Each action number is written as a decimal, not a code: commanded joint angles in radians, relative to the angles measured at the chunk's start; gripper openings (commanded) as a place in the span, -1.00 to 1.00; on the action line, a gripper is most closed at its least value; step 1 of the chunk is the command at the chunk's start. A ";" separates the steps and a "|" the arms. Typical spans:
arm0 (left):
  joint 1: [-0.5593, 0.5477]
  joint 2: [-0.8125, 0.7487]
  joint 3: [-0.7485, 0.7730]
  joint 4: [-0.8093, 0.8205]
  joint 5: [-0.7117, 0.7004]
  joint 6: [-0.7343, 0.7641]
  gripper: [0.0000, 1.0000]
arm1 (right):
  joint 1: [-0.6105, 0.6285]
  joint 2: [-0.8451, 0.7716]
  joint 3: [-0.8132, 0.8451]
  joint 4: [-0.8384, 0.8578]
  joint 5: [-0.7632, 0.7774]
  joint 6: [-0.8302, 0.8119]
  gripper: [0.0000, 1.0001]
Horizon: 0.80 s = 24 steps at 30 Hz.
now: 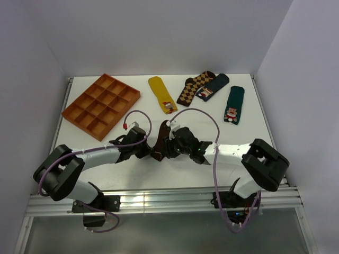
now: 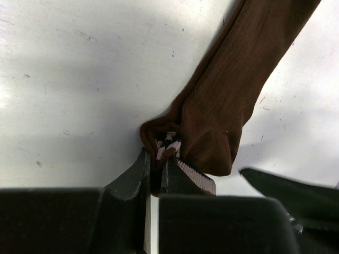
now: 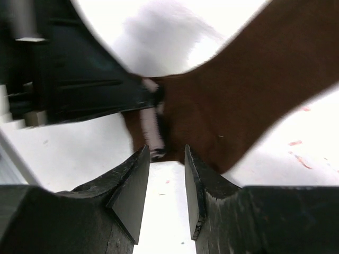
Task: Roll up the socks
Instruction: Roll the sock at the center of the board.
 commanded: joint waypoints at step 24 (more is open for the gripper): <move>-0.017 0.036 0.030 -0.127 -0.006 0.063 -0.99 | -0.073 0.035 0.071 -0.024 0.101 -0.057 -0.21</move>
